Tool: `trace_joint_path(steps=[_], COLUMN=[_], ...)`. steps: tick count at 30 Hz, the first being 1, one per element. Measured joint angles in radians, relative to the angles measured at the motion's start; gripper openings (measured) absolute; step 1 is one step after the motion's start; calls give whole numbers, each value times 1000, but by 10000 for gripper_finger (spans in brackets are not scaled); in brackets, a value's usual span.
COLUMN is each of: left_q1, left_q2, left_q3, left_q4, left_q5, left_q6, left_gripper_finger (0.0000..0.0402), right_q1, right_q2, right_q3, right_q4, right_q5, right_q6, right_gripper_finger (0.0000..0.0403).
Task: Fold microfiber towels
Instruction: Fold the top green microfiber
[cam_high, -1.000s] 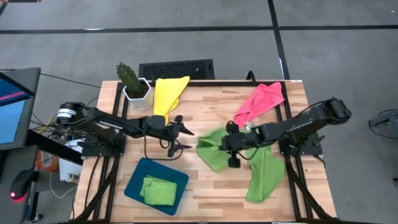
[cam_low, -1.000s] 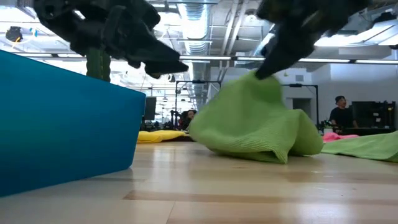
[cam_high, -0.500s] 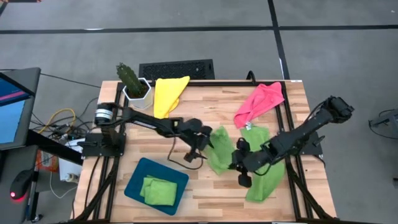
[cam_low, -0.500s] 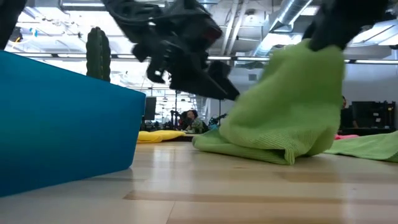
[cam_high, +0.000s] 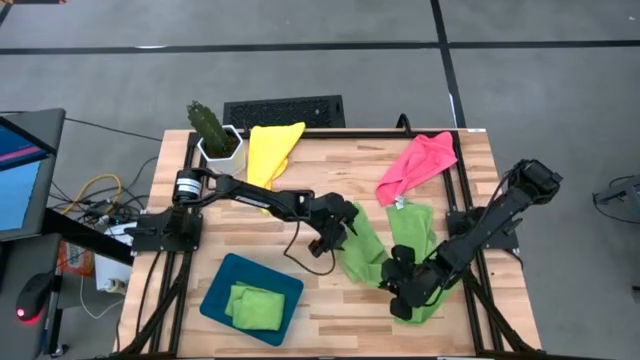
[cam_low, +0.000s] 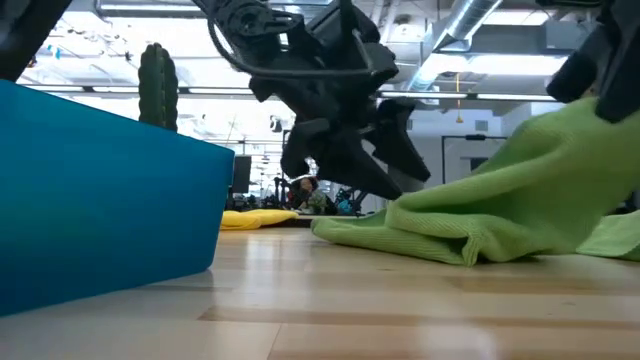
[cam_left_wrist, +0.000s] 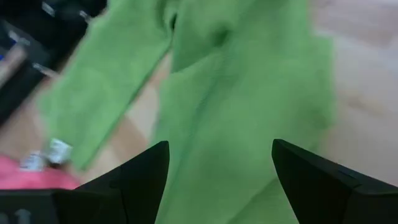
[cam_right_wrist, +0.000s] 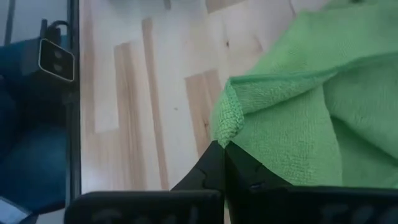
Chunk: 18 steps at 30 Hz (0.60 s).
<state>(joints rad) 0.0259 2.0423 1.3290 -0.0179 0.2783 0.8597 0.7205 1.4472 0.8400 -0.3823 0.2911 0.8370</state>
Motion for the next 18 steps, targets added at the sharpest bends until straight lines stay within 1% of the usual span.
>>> trace_joint_path(steps=[2,4,6,7,9,14,16,18], left_q1=[12,23,35,42,51,57,57,56], left_q2=[22,38,71,80,125,194,202,205], left_q3=[21,40,78,93,149,296,336,352], left_q4=[9,-43,-44,-86,-105,-302,-397,-429], left_q5=[-23,-47,-77,-81,-83,-99,-100,-98], left_q6=[44,64,91,94,102,112,124,124], left_gripper_finger=[277,277,277,277,277,273,260,239], right_q1=[8,13,14,14,18,20,19,19], right_q2=[5,5,5,5,5,7,7,7], right_q3=[0,0,0,0,0,0,0,0], right_q4=[-3,3,5,5,12,15,13,-3], right_q5=[-1,0,0,-1,0,0,0,0], right_q6=[10,13,20,20,22,27,28,28], right_gripper_finger=[20,22,22,20,17,17,19,19])
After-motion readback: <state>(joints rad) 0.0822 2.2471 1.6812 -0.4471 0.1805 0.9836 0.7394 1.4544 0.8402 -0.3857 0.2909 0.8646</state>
